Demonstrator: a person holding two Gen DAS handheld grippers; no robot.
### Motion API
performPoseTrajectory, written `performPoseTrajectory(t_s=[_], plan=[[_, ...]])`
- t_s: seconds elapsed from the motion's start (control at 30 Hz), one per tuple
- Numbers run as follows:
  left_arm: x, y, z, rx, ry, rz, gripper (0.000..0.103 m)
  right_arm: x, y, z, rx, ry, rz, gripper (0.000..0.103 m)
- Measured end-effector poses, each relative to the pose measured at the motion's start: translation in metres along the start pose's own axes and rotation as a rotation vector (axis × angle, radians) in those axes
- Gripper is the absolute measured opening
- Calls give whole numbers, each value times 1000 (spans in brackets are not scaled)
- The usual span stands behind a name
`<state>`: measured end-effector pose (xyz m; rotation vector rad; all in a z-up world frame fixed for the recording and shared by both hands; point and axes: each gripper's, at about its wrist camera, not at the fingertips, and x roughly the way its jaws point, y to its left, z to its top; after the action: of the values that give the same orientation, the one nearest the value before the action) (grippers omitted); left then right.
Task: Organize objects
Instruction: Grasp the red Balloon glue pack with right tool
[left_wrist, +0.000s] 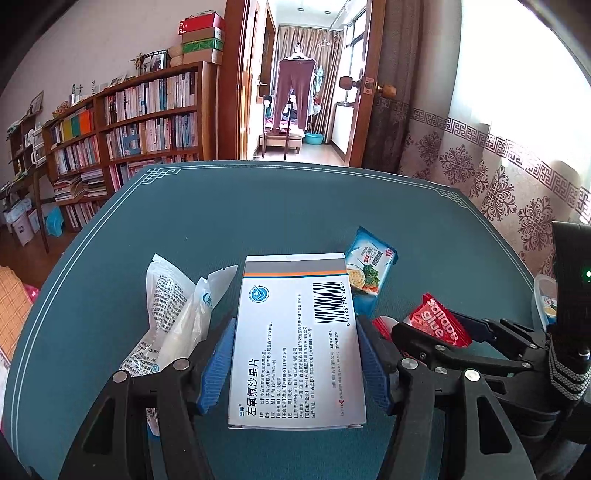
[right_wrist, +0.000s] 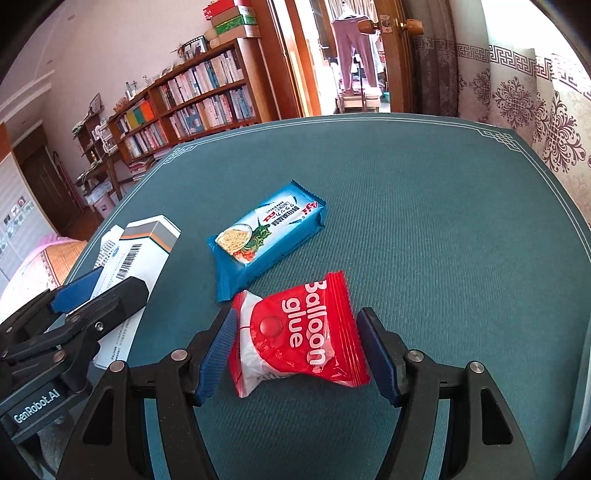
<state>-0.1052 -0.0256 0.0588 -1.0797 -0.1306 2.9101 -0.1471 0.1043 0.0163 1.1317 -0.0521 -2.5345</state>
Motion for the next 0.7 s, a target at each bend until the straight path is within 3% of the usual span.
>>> performPoseTrajectory(t_s=[0.17,0.23,0.7], plan=[[1,1,0,-5,7,-1,66,1,7,-2,-33,0,-32,68],[1,1,0,-5,6,0,66,1,9,-3,-44,-1,-40,54],[-1,-8,-2,20,2,-20,66,-31,-3,-17,-13,-38,-29,53]])
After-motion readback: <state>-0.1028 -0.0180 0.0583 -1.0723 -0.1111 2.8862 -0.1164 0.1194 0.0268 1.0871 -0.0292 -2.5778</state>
